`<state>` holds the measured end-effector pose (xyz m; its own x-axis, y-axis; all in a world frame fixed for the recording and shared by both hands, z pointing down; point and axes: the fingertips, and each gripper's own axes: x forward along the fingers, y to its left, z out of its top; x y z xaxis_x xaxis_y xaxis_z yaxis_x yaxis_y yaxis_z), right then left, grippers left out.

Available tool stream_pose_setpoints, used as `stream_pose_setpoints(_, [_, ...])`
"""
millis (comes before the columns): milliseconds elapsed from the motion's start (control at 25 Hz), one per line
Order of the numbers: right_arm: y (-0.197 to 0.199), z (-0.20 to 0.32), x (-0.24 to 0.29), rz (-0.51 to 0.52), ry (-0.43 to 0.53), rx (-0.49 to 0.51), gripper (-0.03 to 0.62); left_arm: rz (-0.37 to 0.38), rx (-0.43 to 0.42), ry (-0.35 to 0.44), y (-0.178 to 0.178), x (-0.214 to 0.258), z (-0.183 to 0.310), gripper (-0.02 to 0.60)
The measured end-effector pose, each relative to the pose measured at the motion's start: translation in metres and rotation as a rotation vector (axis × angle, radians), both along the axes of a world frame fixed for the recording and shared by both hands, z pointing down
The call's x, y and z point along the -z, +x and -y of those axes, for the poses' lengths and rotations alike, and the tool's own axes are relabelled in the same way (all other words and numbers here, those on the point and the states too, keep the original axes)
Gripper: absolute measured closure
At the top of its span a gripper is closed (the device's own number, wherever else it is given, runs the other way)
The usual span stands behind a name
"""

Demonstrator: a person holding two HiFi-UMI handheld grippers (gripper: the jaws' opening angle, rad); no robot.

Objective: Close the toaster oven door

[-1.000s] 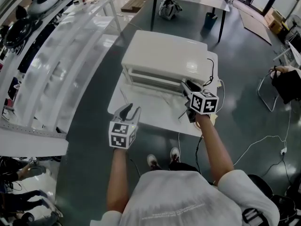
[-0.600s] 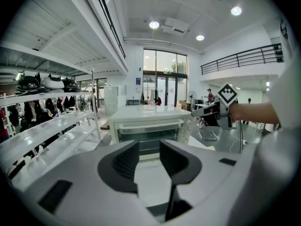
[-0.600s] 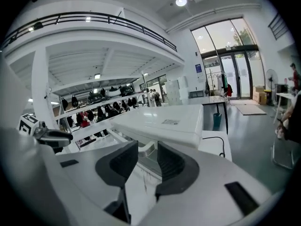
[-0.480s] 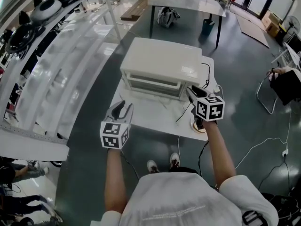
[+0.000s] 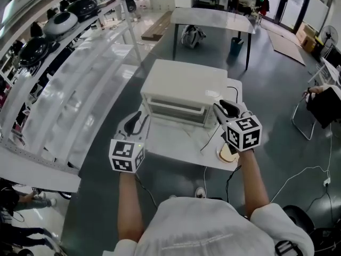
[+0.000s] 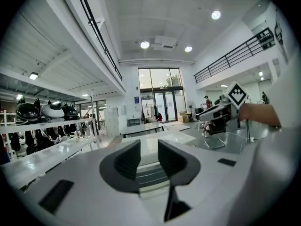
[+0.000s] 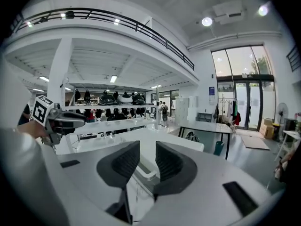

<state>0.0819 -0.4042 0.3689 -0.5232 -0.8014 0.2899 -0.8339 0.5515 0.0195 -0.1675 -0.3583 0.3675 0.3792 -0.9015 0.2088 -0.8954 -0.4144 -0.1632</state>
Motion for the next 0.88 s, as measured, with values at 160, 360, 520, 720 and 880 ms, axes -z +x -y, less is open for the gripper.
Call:
stream_pose_setpoints(160, [-0.005, -0.007, 0.022, -0.018, 0.063, 0.032, 0.503, 0.018, -0.020, 0.064, 0.009, 0.023, -0.002, 0.486])
stream_pose_setpoints(360, [-0.016, -0.017, 0.043, -0.036, 0.115, 0.073, 0.544, 0.030, -0.016, 0.116, 0.010, 0.044, -0.010, 0.533])
stream_pose_setpoints(520, [-0.020, -0.021, 0.051, -0.051, 0.134, 0.100, 0.569, 0.045, -0.014, 0.145, 0.014, 0.054, -0.013, 0.560])
stream_pose_setpoints(720, [-0.032, -0.027, 0.058, -0.050, 0.151, 0.132, 0.579, 0.059, -0.013, 0.160, 0.009, 0.060, -0.020, 0.563])
stream_pose_setpoints(880, [-0.036, -0.034, 0.064, -0.056, 0.167, 0.156, 0.579, 0.067, -0.016, 0.173, 0.013, 0.067, -0.026, 0.561])
